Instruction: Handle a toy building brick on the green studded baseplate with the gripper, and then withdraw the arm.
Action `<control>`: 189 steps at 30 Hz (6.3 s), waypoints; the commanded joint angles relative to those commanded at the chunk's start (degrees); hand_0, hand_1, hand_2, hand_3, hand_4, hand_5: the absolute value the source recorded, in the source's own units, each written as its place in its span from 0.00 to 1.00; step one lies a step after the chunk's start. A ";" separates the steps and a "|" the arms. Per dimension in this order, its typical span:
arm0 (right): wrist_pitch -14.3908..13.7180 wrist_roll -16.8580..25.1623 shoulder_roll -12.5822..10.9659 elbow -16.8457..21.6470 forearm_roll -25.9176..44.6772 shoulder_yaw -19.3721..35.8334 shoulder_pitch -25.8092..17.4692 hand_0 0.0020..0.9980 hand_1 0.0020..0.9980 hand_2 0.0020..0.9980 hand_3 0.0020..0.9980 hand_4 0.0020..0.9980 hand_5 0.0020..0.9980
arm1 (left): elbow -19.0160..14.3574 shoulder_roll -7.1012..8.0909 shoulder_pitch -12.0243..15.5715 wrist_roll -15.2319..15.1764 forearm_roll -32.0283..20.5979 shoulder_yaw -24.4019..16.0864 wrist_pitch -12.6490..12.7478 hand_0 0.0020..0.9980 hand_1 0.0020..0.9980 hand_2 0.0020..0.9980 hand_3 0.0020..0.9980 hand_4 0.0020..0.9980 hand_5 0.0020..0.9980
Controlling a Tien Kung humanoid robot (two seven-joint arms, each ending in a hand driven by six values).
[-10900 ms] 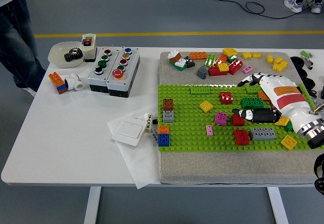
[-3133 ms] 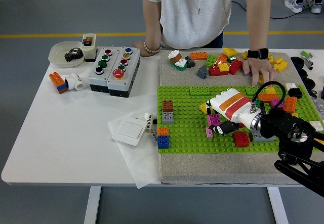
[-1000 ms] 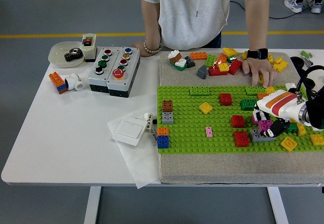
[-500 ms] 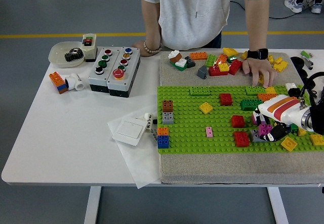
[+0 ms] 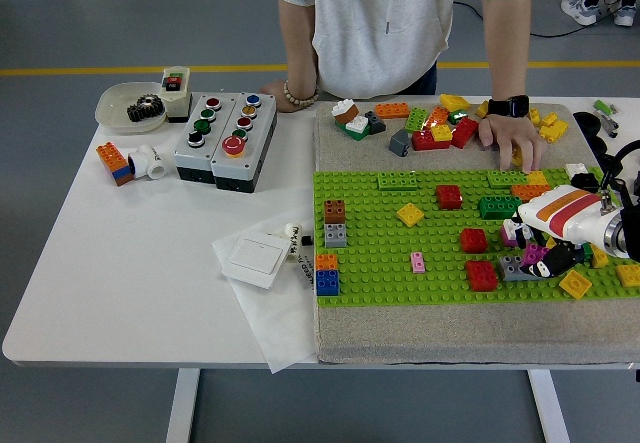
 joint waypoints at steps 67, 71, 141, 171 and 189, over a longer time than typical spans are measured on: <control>-2.71 4.00 0.44 -1.39 -4.34 -4.17 1.63 0.26 0.36 0.45 0.47 0.68 0.00 | -0.03 -0.06 -0.26 -0.19 -0.28 0.23 0.19 0.75 0.75 0.79 0.60 0.62 0.65; -2.67 4.14 0.47 -1.37 -4.76 -4.11 1.65 0.26 0.36 0.45 0.47 0.68 0.00 | -0.04 -0.06 -0.23 -0.15 -0.20 0.17 0.18 0.75 0.75 0.79 0.60 0.62 0.65; -0.19 5.74 0.43 -1.37 -5.32 -1.79 0.55 0.20 0.39 0.50 0.66 0.83 0.00 | -0.04 -0.01 -0.28 -0.44 -1.22 0.77 0.29 0.74 0.75 0.79 0.60 0.63 0.65; -0.07 5.94 0.07 -0.26 -5.12 -1.14 0.07 0.20 0.40 0.51 0.70 0.88 0.04 | -0.09 0.02 -0.23 -0.38 -1.02 0.71 0.21 0.74 0.75 0.79 0.60 0.62 0.65; -0.76 5.94 0.39 0.41 -4.09 -1.36 0.49 0.20 0.40 0.52 0.74 0.93 0.06 | -0.10 0.06 -0.34 -0.45 -1.15 0.84 0.26 0.74 0.75 0.79 0.60 0.62 0.65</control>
